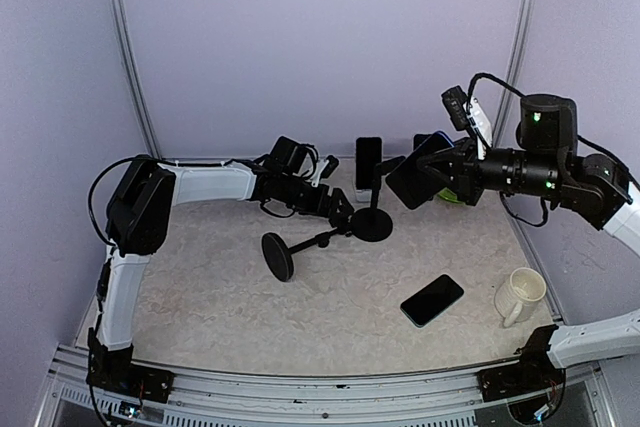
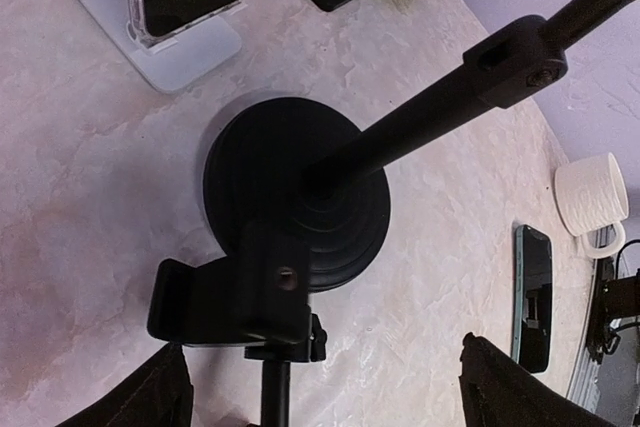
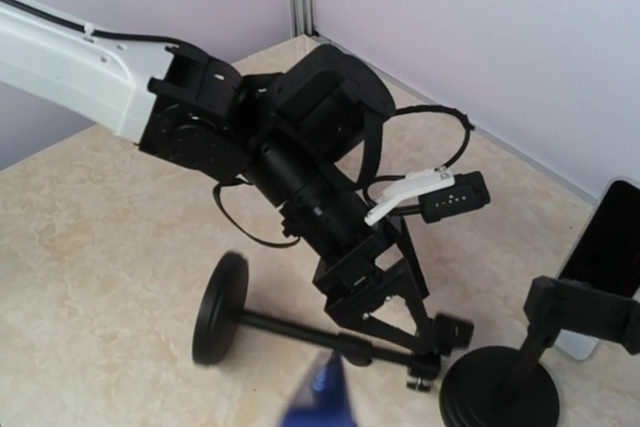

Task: Place the phone on the phone stand
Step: Pick up the phone stand from the center of the board.

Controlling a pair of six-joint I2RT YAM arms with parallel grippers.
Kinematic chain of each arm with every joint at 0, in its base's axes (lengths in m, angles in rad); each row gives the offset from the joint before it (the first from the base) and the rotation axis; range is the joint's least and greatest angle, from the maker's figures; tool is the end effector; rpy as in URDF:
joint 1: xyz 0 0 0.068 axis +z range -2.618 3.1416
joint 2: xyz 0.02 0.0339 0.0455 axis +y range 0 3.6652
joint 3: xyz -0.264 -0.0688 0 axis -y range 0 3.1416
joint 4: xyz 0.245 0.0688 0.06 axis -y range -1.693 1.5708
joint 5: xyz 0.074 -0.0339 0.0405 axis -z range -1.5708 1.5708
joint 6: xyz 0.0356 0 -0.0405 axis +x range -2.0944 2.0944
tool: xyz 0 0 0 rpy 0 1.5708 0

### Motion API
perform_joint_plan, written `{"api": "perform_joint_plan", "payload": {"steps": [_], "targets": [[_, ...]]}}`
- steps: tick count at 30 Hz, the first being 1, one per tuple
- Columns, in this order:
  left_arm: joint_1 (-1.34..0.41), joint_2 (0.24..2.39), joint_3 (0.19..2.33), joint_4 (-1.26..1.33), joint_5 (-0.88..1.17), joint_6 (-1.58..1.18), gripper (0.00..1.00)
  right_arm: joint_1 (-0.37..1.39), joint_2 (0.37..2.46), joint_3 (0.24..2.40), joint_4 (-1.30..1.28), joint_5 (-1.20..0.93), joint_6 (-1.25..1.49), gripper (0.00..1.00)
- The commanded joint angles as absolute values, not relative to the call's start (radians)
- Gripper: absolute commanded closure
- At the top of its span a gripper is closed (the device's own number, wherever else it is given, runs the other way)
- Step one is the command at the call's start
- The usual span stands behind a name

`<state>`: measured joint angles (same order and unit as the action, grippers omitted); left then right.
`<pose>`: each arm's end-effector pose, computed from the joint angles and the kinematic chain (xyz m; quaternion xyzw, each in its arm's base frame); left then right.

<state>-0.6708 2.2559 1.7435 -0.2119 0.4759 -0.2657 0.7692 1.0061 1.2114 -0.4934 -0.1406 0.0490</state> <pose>0.3887 -0.3293 0.1801 0.2731 0.8485 -0.3719 0.2592 0.1482 0.1504 0.4142 -0.3210 0.7332 0.2890 0.5252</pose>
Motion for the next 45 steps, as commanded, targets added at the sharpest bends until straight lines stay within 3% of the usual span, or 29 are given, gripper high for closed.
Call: {"api": "perform_joint_plan", "payload": {"steps": [1, 27, 36, 45], "targets": [[-0.667, 2.267, 1.767, -0.161, 0.542, -0.290, 0.10, 0.762, 0.981, 1.212, -0.462, -0.118, 0.038, 1.00], [-0.640, 2.297, 1.764, -0.139, 0.502, -0.327, 0.14, 0.762, 1.007, 1.241, -0.471, -0.114, 0.015, 1.00], [-0.592, 2.361, 1.818, -0.147, 0.506, -0.363, 0.25, 0.762, 1.007, 1.236, -0.469, -0.115, 0.009, 1.00], [-0.568, 2.312, 1.733, -0.032, 0.580, -0.402, 0.25, 0.760, 1.017, 1.229, -0.464, -0.098, -0.003, 1.00]]}}
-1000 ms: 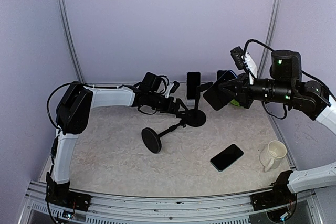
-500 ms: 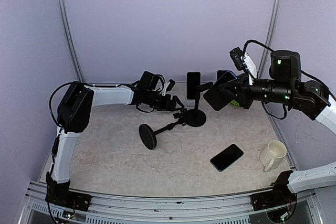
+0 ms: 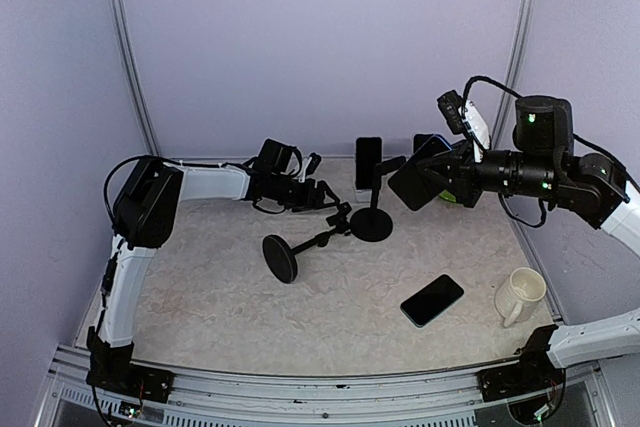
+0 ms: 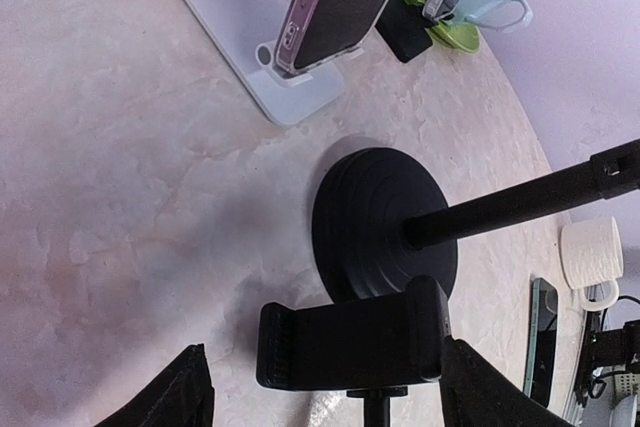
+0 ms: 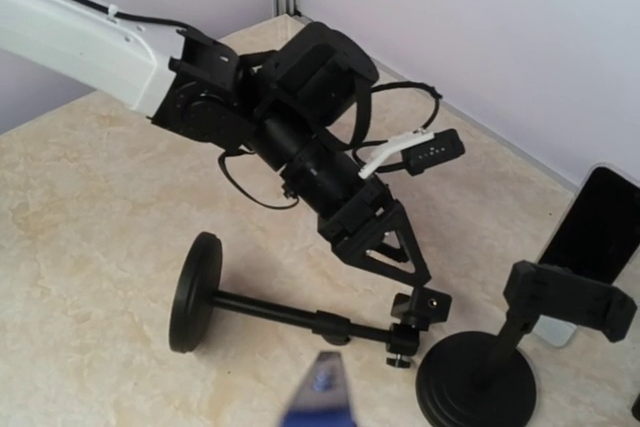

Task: Place the phone on the phone stand
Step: Pick up the phone stand from the center of the board.

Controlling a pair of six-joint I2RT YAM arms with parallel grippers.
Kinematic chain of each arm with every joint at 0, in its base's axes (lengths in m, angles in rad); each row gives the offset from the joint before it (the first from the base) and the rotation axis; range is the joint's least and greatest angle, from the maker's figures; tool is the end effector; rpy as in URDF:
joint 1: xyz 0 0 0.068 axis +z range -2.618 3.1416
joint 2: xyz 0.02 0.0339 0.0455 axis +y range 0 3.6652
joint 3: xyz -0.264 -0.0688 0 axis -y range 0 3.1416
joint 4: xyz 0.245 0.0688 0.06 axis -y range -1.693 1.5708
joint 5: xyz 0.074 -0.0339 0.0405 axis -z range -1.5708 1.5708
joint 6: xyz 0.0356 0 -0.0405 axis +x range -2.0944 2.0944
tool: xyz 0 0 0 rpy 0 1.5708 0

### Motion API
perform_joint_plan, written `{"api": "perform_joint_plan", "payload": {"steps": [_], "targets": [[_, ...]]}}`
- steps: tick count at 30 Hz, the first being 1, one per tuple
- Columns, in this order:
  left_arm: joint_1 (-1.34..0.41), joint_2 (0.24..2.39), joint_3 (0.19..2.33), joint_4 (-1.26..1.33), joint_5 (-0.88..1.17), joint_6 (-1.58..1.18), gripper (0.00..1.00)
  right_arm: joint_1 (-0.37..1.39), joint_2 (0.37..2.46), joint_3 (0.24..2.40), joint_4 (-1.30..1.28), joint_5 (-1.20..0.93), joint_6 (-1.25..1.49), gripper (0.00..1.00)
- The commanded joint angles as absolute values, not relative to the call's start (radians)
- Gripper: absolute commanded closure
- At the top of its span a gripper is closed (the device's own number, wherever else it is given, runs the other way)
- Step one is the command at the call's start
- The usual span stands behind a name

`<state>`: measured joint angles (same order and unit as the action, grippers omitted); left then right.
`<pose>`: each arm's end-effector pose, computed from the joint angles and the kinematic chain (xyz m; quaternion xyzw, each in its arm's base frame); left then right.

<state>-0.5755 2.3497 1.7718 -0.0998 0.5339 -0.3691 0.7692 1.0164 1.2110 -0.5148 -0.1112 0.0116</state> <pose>0.4305 -0.3009 0.1522 0.2029 0.8536 -0.4014 0.2627 0.1507 0.1514 0.4098 -0.3296 0.7401 0.2641 0.5233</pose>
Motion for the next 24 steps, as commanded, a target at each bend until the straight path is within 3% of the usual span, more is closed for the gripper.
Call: {"api": "perform_joint_plan", "payload": {"steps": [1, 8, 17, 24], "targets": [[-0.566, 2.316, 1.736, -0.029, 0.591, -0.408, 0.24, 0.761, 1.018, 1.230, -0.464, -0.099, -0.004, 1.00], [-0.555, 2.294, 1.681, 0.015, 0.603, -0.429, 0.22, 0.760, 1.025, 1.231, -0.466, -0.091, -0.011, 1.00], [-0.525, 2.247, 1.579, 0.130, 0.618, -0.506, 0.24, 0.761, 1.025, 1.230, -0.466, -0.087, -0.017, 1.00], [-0.522, 2.309, 1.641, 0.080, 0.620, -0.529, 0.30, 0.761, 1.030, 1.233, -0.462, -0.093, -0.017, 1.00]]}}
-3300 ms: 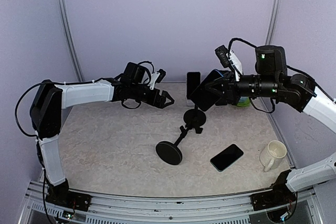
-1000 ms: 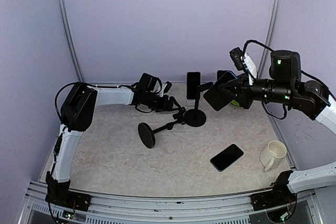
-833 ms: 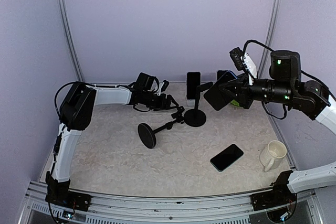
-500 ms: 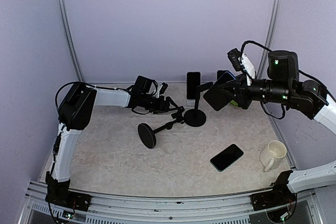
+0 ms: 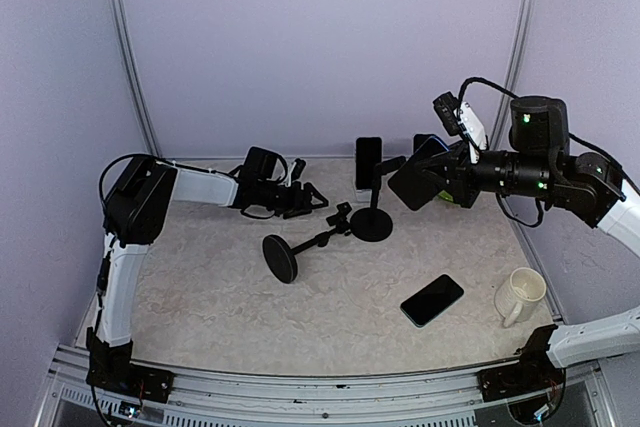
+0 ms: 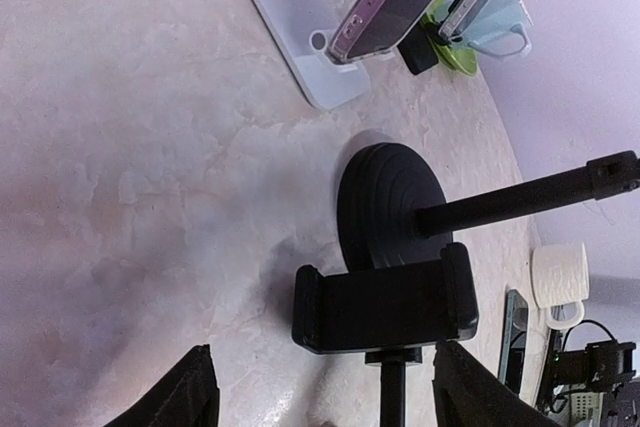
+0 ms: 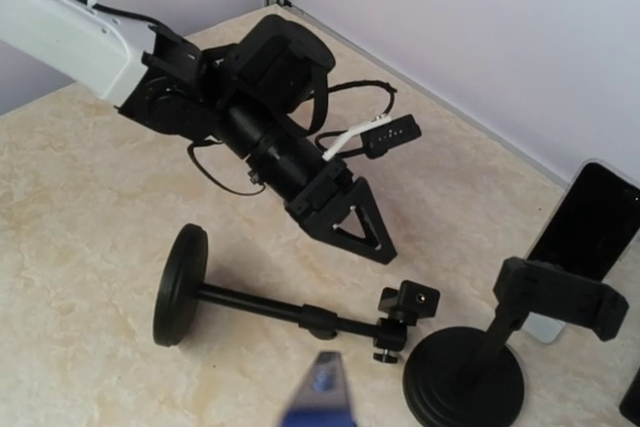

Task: Place the phone on the phone stand
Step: Pick up the phone stand from the center of the board.

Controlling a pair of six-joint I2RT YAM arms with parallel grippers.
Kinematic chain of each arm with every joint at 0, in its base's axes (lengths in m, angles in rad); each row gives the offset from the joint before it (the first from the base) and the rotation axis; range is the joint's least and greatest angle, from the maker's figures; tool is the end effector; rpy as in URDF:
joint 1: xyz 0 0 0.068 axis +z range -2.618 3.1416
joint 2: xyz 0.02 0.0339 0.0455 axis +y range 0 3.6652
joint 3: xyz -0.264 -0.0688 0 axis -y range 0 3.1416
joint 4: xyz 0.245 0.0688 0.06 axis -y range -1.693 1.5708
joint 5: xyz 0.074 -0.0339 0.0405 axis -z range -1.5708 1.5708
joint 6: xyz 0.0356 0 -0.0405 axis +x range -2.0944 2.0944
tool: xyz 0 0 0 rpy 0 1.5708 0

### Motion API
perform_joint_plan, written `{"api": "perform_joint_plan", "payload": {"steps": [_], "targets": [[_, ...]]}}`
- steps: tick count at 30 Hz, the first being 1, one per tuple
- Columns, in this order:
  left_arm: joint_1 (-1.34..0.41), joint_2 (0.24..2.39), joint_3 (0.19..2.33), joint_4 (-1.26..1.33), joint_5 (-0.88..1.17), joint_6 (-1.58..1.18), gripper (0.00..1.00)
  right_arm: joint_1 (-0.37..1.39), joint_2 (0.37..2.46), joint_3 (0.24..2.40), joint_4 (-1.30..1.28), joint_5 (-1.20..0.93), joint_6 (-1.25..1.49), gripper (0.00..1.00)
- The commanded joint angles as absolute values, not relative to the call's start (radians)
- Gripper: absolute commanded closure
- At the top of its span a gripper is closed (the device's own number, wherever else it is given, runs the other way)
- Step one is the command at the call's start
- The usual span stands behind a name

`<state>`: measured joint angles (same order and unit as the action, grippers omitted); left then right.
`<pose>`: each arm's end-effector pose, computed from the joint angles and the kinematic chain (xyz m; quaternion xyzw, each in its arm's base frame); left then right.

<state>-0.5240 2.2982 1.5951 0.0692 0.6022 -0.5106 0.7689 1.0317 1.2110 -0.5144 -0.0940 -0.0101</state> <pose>0.4267 -0.2699 0.1368 0.1396 0.8512 -0.4432 0.2439 0.1545 0.1541 0.4068 -0.3344 0.7429 0.2499 0.5233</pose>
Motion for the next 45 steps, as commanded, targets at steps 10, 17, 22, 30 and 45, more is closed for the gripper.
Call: {"api": "perform_joint_plan", "payload": {"steps": [10, 17, 22, 30, 45], "targets": [[-0.524, 2.397, 1.750, 0.010, 0.629, -0.545, 0.44, 0.760, 1.026, 1.232, -0.464, -0.088, -0.020, 1.00], [-0.523, 2.433, 1.772, -0.005, 0.622, -0.572, 0.49, 0.760, 1.026, 1.232, -0.464, -0.083, -0.021, 1.00], [-0.531, 2.456, 1.774, 0.000, 0.638, -0.589, 0.49, 0.759, 1.029, 1.227, -0.462, -0.081, -0.023, 1.00], [-0.553, 2.484, 1.785, 0.022, 0.656, -0.614, 0.53, 0.759, 1.026, 1.225, -0.461, -0.076, -0.023, 1.00], [-0.567, 2.492, 1.771, 0.068, 0.684, -0.654, 0.79, 0.759, 1.013, 1.221, -0.461, -0.071, -0.023, 1.00]]}}
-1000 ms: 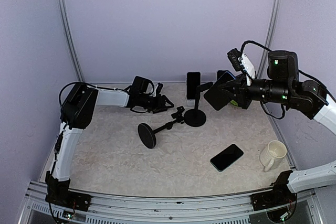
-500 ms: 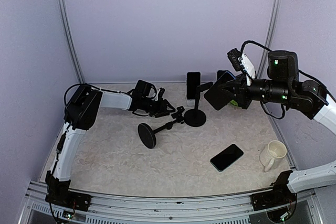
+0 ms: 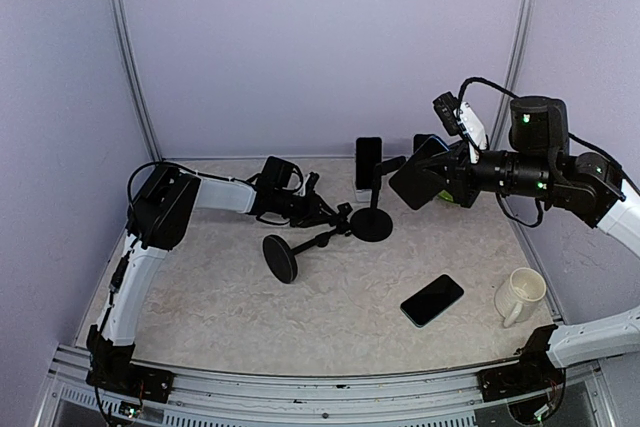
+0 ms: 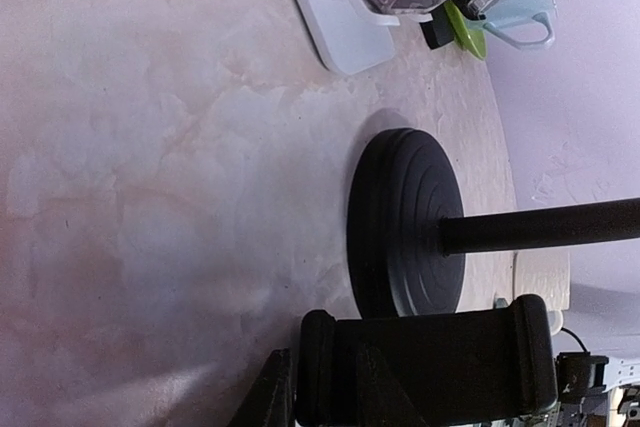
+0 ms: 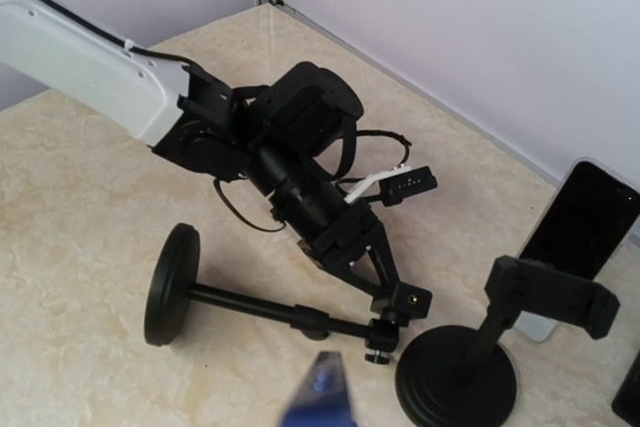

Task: Place the phone on the phone stand
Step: Pick up the phone stand from the center of the board.

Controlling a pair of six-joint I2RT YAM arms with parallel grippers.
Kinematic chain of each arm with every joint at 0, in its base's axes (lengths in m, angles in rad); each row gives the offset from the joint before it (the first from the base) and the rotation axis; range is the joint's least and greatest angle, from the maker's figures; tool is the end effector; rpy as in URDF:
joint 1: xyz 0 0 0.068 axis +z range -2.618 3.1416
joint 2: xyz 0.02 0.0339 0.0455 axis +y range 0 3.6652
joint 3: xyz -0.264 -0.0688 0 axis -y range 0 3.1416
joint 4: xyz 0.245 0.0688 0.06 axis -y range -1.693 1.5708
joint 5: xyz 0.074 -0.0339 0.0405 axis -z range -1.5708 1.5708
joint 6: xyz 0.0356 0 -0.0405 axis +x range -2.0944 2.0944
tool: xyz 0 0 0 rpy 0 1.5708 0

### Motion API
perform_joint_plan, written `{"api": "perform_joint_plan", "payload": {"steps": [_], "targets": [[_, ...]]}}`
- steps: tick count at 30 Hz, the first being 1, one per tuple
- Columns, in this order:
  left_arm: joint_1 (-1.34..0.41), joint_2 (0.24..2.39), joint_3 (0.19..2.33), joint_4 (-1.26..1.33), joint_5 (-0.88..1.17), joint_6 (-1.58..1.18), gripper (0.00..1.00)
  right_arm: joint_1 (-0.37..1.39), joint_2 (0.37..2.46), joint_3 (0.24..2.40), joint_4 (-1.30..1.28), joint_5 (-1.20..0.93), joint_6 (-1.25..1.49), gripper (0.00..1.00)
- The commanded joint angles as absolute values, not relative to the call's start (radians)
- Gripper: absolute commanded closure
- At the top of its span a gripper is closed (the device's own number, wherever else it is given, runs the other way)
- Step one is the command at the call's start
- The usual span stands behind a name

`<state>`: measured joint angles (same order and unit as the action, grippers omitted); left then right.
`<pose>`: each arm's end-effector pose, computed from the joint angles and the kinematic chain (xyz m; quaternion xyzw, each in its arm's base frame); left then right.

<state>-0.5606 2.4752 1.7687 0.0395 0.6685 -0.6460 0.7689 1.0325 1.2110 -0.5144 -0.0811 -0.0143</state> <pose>0.4396 -0.3020 0.1002 0.1068 0.8552 -0.4771 0.1722 0.1550 0.1540 0.4066 -0.3326 0.7441 0.2438 0.5256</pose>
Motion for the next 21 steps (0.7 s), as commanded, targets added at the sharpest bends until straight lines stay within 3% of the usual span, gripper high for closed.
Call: {"api": "perform_joint_plan", "payload": {"steps": [1, 7, 21], "targets": [[-0.566, 2.490, 1.771, 0.072, 0.685, -0.658, 0.83, 0.759, 1.012, 1.222, -0.462, -0.071, -0.023, 1.00], [-0.562, 2.468, 1.764, 0.109, 0.681, -0.675, 1.00, 0.759, 1.015, 1.227, -0.463, -0.076, -0.023, 1.00], [-0.578, 2.211, 1.639, 0.194, 0.560, -0.593, 1.00, 0.759, 1.080, 1.277, -0.468, -0.237, 0.004, 1.00]]}}
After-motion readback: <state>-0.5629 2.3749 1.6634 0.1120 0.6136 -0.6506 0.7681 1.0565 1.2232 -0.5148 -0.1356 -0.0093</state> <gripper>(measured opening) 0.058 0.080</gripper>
